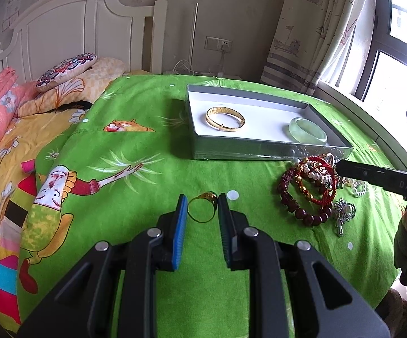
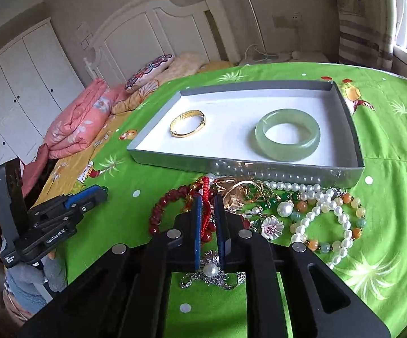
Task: Organize jewelry
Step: 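Grasp the red beaded ring with the right tool and lift it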
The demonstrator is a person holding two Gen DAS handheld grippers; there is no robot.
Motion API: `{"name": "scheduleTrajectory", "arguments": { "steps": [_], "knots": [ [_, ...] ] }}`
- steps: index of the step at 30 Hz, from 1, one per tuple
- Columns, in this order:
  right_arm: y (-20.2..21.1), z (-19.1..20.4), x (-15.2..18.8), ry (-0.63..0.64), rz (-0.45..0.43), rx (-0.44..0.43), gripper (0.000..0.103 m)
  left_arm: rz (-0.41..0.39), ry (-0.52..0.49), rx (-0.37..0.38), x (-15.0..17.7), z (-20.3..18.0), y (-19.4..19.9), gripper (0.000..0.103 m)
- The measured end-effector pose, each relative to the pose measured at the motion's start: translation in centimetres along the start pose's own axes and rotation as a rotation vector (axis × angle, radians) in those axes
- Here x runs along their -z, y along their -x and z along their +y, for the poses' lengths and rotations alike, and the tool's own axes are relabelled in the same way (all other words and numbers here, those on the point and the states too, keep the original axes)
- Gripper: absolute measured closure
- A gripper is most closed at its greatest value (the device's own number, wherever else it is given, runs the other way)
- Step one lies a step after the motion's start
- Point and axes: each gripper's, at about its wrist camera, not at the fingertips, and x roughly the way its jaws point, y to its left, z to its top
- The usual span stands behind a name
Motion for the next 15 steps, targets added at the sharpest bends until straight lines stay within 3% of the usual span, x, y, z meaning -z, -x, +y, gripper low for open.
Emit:
{"name": "scheduleTrajectory", "arguments": {
  "steps": [5, 8, 13, 15],
  "knots": [
    [-0.9, 0.7, -0.1, 0.041, 0.004, 0.007, 0.088, 0.001, -0.002, 0.000, 0.0, 0.0, 0.0, 0.081],
    [-0.9, 1.1, 0.0, 0.055, 0.000, -0.021, 0.072, 0.001, -0.003, 0.000, 0.0, 0.0, 0.0, 0.081],
    [-1.5, 1.8, 0.3, 0.109, 0.022, 0.052, 0.073, 0.001, -0.003, 0.000, 0.0, -0.1, 0.0, 0.081],
    [-1.7, 1.8, 0.5, 0.133, 0.019, 0.094, 0.084, 0.002, -0.004, 0.000, 0.0, -0.1, -0.1, 0.081]
  ]
}}
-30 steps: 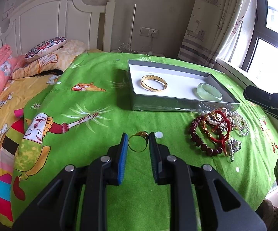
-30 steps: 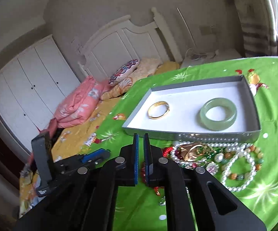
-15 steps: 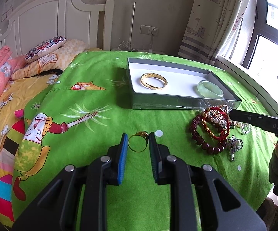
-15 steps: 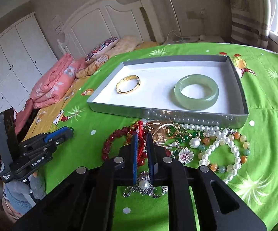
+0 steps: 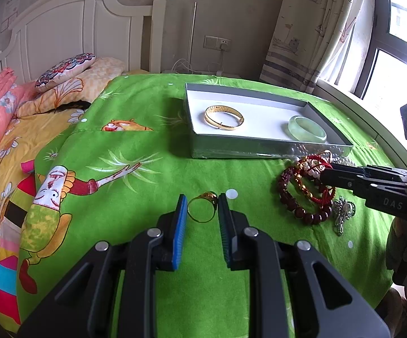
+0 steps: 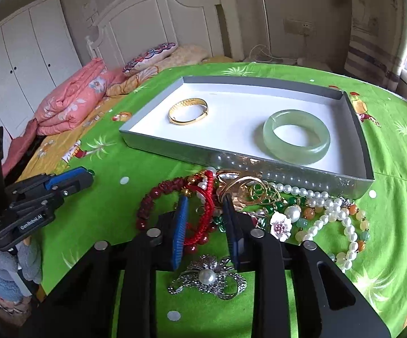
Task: Organize jewelry
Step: 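Grasp the red beaded ring with the right tool and lift it, then carry the gold ring and red ring into the box and open both tools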
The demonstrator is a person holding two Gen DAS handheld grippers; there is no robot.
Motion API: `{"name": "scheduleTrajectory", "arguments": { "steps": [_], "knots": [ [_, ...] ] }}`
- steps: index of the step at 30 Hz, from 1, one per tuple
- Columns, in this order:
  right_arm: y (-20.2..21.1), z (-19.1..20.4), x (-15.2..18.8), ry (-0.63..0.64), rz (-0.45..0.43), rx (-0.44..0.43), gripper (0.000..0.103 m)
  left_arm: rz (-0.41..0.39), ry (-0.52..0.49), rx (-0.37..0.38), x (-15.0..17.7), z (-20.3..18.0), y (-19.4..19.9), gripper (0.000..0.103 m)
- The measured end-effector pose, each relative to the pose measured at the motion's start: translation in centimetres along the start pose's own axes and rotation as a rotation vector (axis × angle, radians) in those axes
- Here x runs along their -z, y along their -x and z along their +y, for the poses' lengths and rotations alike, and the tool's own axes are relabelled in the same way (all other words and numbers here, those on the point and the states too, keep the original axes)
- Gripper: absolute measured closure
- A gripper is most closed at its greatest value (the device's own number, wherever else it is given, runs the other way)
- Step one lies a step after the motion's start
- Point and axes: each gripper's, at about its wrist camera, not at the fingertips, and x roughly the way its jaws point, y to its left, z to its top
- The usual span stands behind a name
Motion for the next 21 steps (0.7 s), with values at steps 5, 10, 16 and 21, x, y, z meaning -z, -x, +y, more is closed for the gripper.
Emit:
{"name": "scheduleTrajectory", "arguments": {
  "steps": [5, 10, 16, 21],
  "knots": [
    [1.2, -0.2, 0.0, 0.001, -0.054, 0.041, 0.095, -0.009, 0.000, -0.003, 0.0, -0.1, 0.1, 0.081],
    [3.8, -0.5, -0.8, 0.000, -0.133, 0.027, 0.095, -0.028, -0.016, -0.009, 0.0, -0.5, 0.4, 0.081],
    [5.6, -0.3, -2.2, 0.020, -0.206, 0.019, 0.096, -0.035, -0.064, 0.011, -1.2, -2.0, 0.7, 0.081],
    [5.6, -1.6, -4.0, 0.014, -0.235, 0.028, 0.096, -0.041, -0.126, 0.014, -4.2, -3.6, -0.5, 0.081]
  ]
}}
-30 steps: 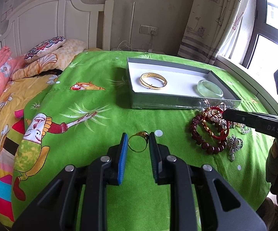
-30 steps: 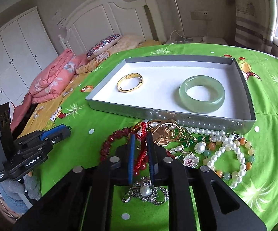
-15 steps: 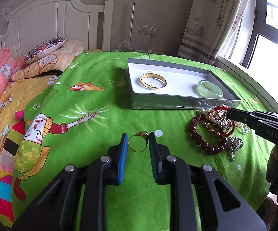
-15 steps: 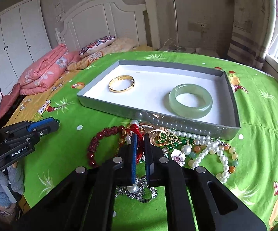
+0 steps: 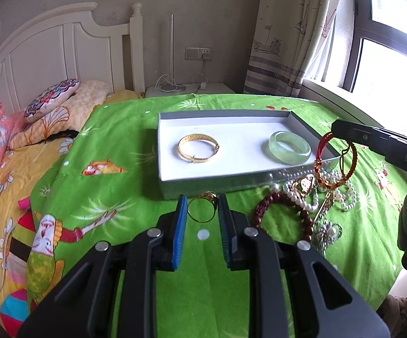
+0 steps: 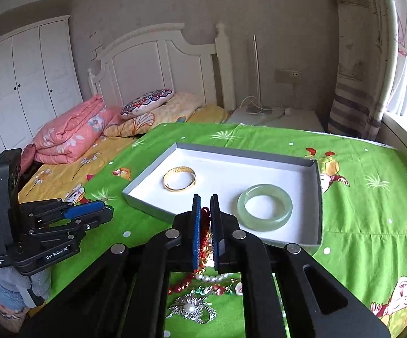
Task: Organize jewelry
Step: 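Carry the gold ring and red ring into the box and open both tools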
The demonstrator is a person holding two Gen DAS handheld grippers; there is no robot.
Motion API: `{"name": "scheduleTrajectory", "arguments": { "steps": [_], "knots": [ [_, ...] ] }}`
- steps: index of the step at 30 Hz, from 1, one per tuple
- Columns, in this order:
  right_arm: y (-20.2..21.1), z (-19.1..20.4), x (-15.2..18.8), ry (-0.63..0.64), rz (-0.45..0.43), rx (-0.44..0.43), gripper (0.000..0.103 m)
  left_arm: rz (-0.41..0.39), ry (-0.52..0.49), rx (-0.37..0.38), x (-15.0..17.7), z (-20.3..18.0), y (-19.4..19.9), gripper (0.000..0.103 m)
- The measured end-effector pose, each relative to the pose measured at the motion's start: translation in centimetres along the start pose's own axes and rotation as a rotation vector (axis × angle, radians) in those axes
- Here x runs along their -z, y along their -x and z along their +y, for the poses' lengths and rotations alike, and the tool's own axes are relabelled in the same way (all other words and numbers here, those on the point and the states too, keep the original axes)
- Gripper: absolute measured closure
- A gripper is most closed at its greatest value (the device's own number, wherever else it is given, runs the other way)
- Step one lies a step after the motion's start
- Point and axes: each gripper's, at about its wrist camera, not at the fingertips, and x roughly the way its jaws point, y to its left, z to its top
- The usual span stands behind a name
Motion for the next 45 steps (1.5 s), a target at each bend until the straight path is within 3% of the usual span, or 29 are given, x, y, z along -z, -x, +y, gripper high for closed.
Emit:
{"name": "scheduleTrajectory", "arguments": {
  "steps": [6, 13, 23, 28, 30, 32, 33, 34, 35, 38, 40, 42, 44, 45],
  "knots": [
    [-2.5, -3.2, -2.7, -0.098, 0.003, -0.043, 0.096, 0.043, 0.003, 0.041, -5.2, -1.4, -4.8, 0.081],
    [-7.1, -5.8, -5.8, -0.188, 0.029, -0.085, 0.096, 0.103, 0.075, 0.053, -10.0, -1.8, -11.6, 0.081],
    [-15.0, -10.0, -5.3, -0.356, 0.151, -0.122, 0.097, 0.186, 0.087, -0.035, -13.0, -0.9, -18.7, 0.081],
    [-14.1, -10.1, -5.4, -0.335, 0.152, -0.080, 0.094, 0.222, 0.082, -0.051, -13.2, -0.9, -19.8, 0.080],
    [-13.6, -10.3, -5.2, -0.352, 0.161, -0.094, 0.092, 0.223, 0.094, -0.051, -13.0, -0.8, -19.6, 0.069],
    [-12.7, -10.7, -5.0, -0.369, 0.155, -0.091, 0.082, 0.218, 0.105, -0.055, -12.7, -0.6, -19.4, 0.060],
    [-12.2, -10.9, -4.8, -0.375, 0.144, -0.100, 0.080, 0.216, 0.106, -0.058, -12.6, -0.4, -19.3, 0.051],
    [-11.5, -10.9, -4.6, -0.379, 0.133, -0.105, 0.072, 0.210, 0.106, -0.062, -12.5, -0.4, -19.0, 0.043],
    [-10.8, -10.9, -4.4, -0.382, 0.120, -0.107, 0.064, 0.203, 0.105, -0.067, -12.4, -0.3, -18.8, 0.041],
    [-8.4, -11.0, -3.6, -0.379, 0.086, -0.110, 0.061, 0.161, 0.110, -0.073, -12.1, 0.2, -16.9, 0.036],
    [-6.4, -10.9, -2.6, -0.368, 0.061, -0.102, 0.060, 0.093, 0.132, -0.111, -11.4, 0.9, -14.4, 0.026],
    [-4.0, -10.6, -1.3, -0.341, 0.027, -0.079, 0.049, 0.011, 0.142, -0.155, -10.1, 1.4, -11.4, 0.016],
    [-1.7, -10.0, 0.0, -0.302, -0.014, -0.050, 0.026, -0.039, 0.139, -0.204, -8.2, 1.6, -8.7, 0.010],
    [-0.7, -9.7, 0.6, -0.282, -0.030, -0.031, 0.025, -0.051, 0.140, -0.224, -7.3, 1.7, -7.5, 0.008]
  ]
}}
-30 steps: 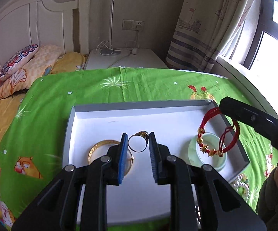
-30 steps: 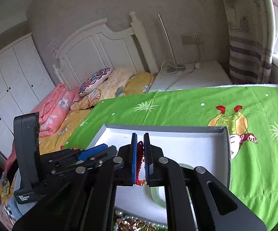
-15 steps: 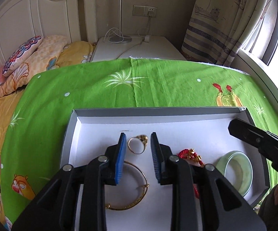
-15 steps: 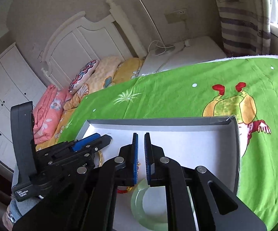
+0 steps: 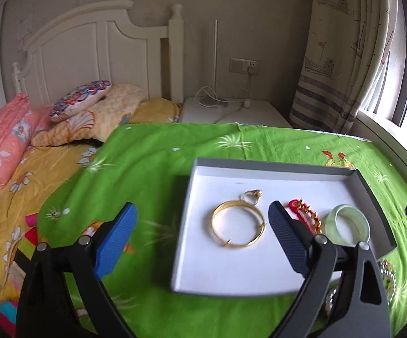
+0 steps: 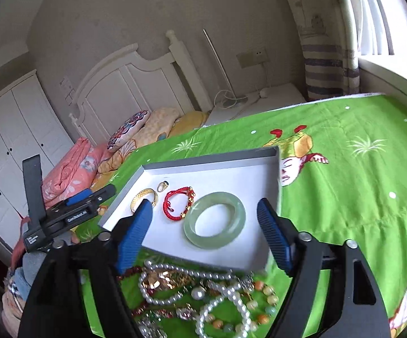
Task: Organize jewelry
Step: 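Carry the gold ring and red ring into the box and open both tools, then move the right tool toward the silver pearl brooch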
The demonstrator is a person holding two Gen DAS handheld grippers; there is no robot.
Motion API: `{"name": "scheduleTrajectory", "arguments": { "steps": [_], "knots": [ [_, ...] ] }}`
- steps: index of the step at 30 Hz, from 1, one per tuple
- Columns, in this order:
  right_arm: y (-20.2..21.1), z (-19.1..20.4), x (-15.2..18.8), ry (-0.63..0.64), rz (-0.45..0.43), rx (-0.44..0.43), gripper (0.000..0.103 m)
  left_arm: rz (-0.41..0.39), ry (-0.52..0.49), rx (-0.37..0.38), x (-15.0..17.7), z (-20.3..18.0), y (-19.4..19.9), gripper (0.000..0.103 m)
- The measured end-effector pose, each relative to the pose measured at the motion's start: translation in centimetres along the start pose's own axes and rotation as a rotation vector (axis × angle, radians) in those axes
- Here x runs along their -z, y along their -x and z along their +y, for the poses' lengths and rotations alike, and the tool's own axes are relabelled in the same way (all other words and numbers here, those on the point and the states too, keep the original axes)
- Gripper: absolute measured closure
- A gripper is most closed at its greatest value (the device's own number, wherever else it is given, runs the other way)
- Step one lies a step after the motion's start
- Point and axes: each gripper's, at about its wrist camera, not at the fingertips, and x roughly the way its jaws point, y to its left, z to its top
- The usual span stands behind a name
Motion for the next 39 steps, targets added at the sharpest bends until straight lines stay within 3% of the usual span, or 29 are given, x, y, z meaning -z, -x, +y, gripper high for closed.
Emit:
{"name": "scheduleTrajectory", "arguments": {
  "steps": [5, 9, 14, 18, 22, 31, 37, 39],
  "knots": [
    [2.8, 0.0, 2.1, -0.011, -0.016, 0.051, 0.016, 0.015, 0.017, 0.045, 4.2, 0.8, 4.7, 0.006],
    [3.4, 0.3, 3.8, 0.002, 0.043, 0.064, 0.016, 0.090, 0.004, 0.129, 7.2, -0.2, 6.2, 0.006],
    [3.4, 2.0, 6.4, 0.090, 0.152, 0.058, 0.016, 0.162, -0.033, 0.183, 9.9, -1.6, 6.3, 0.006],
    [2.6, 4.9, 8.6, 0.237, 0.241, 0.057, 0.016, 0.183, 0.017, 0.227, 10.1, -0.8, 5.7, 0.006],
    [1.3, 6.9, 10.2, 0.300, 0.295, 0.033, 0.027, 0.223, 0.114, 0.253, 10.0, 0.7, 4.5, 0.006],
    [-0.6, 9.0, 10.7, 0.364, 0.365, 0.029, 0.032, 0.218, 0.119, 0.281, 10.0, 0.9, 4.7, 0.006],
    [-1.7, 10.5, 11.6, 0.450, 0.384, 0.089, 0.030, 0.209, 0.121, 0.292, 10.0, 1.0, 4.9, 0.006],
    [-1.5, 10.6, 11.7, 0.460, 0.377, 0.078, 0.035, 0.208, 0.122, 0.294, 9.9, 1.1, 4.9, 0.006]
  ]
}}
